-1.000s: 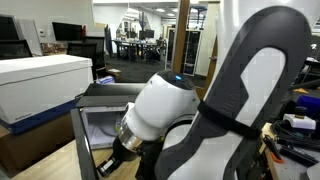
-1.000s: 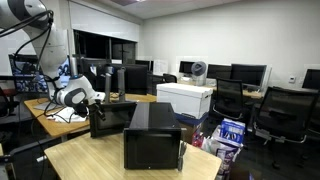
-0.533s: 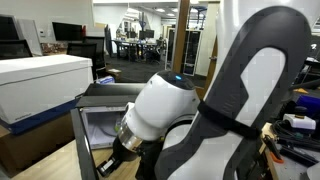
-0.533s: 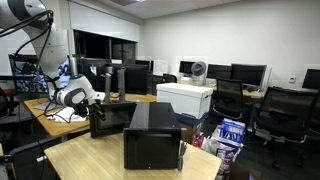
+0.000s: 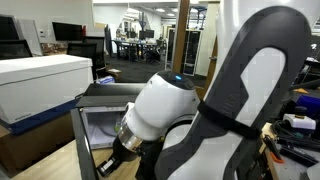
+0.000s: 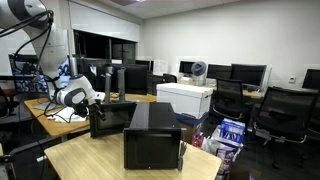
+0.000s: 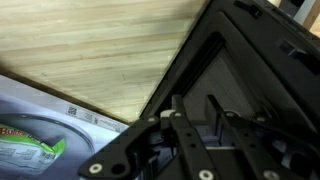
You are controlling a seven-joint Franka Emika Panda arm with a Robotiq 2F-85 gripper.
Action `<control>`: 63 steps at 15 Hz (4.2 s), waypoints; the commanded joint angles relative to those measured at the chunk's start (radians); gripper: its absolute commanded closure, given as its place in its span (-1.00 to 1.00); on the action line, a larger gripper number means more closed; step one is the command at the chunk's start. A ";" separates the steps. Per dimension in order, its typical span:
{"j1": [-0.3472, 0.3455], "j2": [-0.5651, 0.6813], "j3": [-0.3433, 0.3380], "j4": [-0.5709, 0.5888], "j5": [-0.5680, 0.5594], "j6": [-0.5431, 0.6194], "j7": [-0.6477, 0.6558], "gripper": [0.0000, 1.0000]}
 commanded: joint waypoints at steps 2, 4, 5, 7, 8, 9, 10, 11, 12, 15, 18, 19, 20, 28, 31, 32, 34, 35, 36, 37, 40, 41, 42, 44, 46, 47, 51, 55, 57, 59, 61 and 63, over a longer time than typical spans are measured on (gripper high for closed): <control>-0.010 0.000 0.016 0.002 0.037 0.001 -0.040 -0.08; -0.029 0.020 0.024 0.058 0.037 -0.026 -0.035 -0.21; -0.026 0.027 0.010 0.100 0.044 -0.069 -0.030 -0.38; -0.001 0.044 -0.040 0.178 0.067 -0.139 -0.005 -0.64; 0.006 0.056 -0.057 0.222 0.070 -0.173 0.012 -0.78; 0.028 0.078 -0.091 0.279 0.073 -0.218 0.041 -0.93; 0.029 0.102 -0.100 0.335 0.069 -0.259 0.072 -1.00; 0.047 0.150 -0.127 0.423 0.073 -0.328 0.156 -1.00; 0.066 0.172 -0.153 0.460 0.069 -0.370 0.210 -1.00; 0.126 0.219 -0.242 0.557 0.022 -0.504 0.396 -1.00; 0.126 0.271 -0.267 0.675 -0.044 -0.664 0.588 -1.00; 0.098 0.270 -0.238 0.709 -0.067 -0.736 0.629 -1.00; 0.084 0.274 -0.225 0.735 -0.089 -0.789 0.671 -1.00; -0.038 0.258 -0.078 0.810 -0.272 -0.963 0.834 -1.00; -0.069 0.165 -0.053 0.599 -0.343 -0.732 0.799 -1.00; -0.072 0.156 -0.054 0.567 -0.345 -0.687 0.802 -1.00; -0.069 0.157 -0.069 0.617 -0.334 -0.728 0.818 -1.00; -0.068 0.155 -0.070 0.607 -0.333 -0.711 0.816 -1.00; -0.068 0.154 -0.069 0.606 -0.333 -0.709 0.816 -1.00; -0.068 0.154 -0.069 0.606 -0.333 -0.709 0.816 -1.00; -0.068 0.153 -0.069 0.605 -0.333 -0.709 0.816 -1.00; -0.068 0.153 -0.069 0.605 -0.333 -0.709 0.816 -1.00; -0.068 0.153 -0.069 0.605 -0.333 -0.709 0.816 -1.00; -0.068 0.153 -0.068 0.605 -0.333 -0.709 0.816 -1.00; -0.068 0.153 -0.068 0.605 -0.333 -0.709 0.816 -1.00; -0.068 0.153 -0.068 0.605 -0.333 -0.709 0.816 -1.00; -0.068 0.153 -0.068 0.605 -0.333 -0.709 0.816 -1.00; -0.068 0.153 -0.068 0.605 -0.333 -0.709 0.816 -1.00; -0.068 0.153 -0.068 0.605 -0.333 -0.709 0.816 -1.00; -0.069 0.153 -0.070 0.608 -0.333 -0.714 0.817 -1.00; -0.072 0.146 -0.080 0.611 -0.334 -0.726 0.823 -1.00; -0.076 0.144 -0.084 0.610 -0.334 -0.741 0.826 -1.00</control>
